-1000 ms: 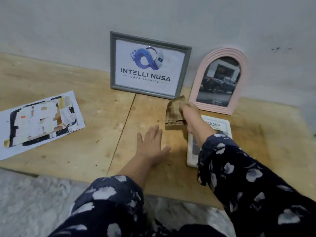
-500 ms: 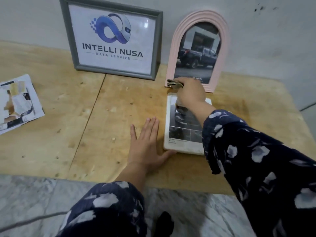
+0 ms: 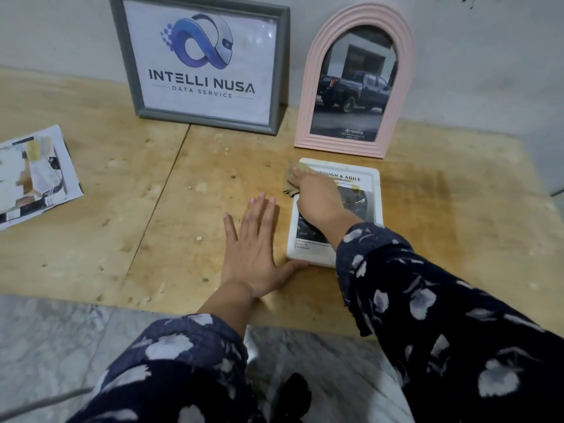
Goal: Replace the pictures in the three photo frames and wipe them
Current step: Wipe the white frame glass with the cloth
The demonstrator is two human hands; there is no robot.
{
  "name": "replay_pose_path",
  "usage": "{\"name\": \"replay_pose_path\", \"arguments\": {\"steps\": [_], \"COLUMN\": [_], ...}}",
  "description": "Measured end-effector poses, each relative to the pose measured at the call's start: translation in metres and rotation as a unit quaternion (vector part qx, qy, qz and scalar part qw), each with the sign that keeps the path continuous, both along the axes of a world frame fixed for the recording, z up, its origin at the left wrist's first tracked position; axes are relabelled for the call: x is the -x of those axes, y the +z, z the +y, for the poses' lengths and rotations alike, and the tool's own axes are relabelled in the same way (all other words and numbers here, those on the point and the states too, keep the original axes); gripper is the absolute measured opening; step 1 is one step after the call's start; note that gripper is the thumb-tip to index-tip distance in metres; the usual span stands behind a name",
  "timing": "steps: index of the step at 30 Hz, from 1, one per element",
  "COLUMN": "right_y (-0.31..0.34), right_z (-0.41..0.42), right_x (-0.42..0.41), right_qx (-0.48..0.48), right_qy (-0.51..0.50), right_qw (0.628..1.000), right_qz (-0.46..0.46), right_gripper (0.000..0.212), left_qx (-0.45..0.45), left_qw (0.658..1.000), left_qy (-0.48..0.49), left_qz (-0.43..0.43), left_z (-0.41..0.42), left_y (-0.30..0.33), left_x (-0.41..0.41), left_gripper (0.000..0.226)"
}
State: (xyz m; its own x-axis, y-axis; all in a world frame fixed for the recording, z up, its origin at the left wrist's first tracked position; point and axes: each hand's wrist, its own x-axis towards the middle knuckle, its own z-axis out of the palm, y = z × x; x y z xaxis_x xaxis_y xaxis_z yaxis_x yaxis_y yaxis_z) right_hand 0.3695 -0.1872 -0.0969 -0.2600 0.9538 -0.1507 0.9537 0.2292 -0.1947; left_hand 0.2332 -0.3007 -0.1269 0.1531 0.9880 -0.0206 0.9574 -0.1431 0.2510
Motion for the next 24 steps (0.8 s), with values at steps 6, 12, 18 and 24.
{"name": "replay_pose_path", "arguments": {"steps": [6, 12, 18, 24], "right_y": [0.001, 0.004, 0.029, 0.055], "right_z": [-0.034, -0.073, -0.101, -0.059], "right_x": [-0.006, 0.002, -0.005, -0.039], "right_qx": [0.013, 0.037, 0.095, 0.180], "right_qy": [0.020, 0.054, 0.067, -0.225], "right_qw": [0.999, 0.997, 0.993, 0.893], "right_qz": [0.022, -0.048, 0.030, 0.346], "right_gripper": [0.066, 0.063, 0.043, 0.050], "left_qx": [-0.011, -0.025, -0.031, -0.026], "left_qw": [1.000, 1.000, 0.999, 0.999], "left_qy": [0.003, 0.008, 0.009, -0.023], "left_qz": [0.001, 0.005, -0.002, 0.017], "left_z": [0.001, -0.003, -0.006, -0.004], "left_y": [-0.002, -0.002, -0.002, -0.005], "left_x": [0.001, 0.001, 0.001, 0.001], "left_gripper": [0.115, 0.112, 0.114, 0.109]}}
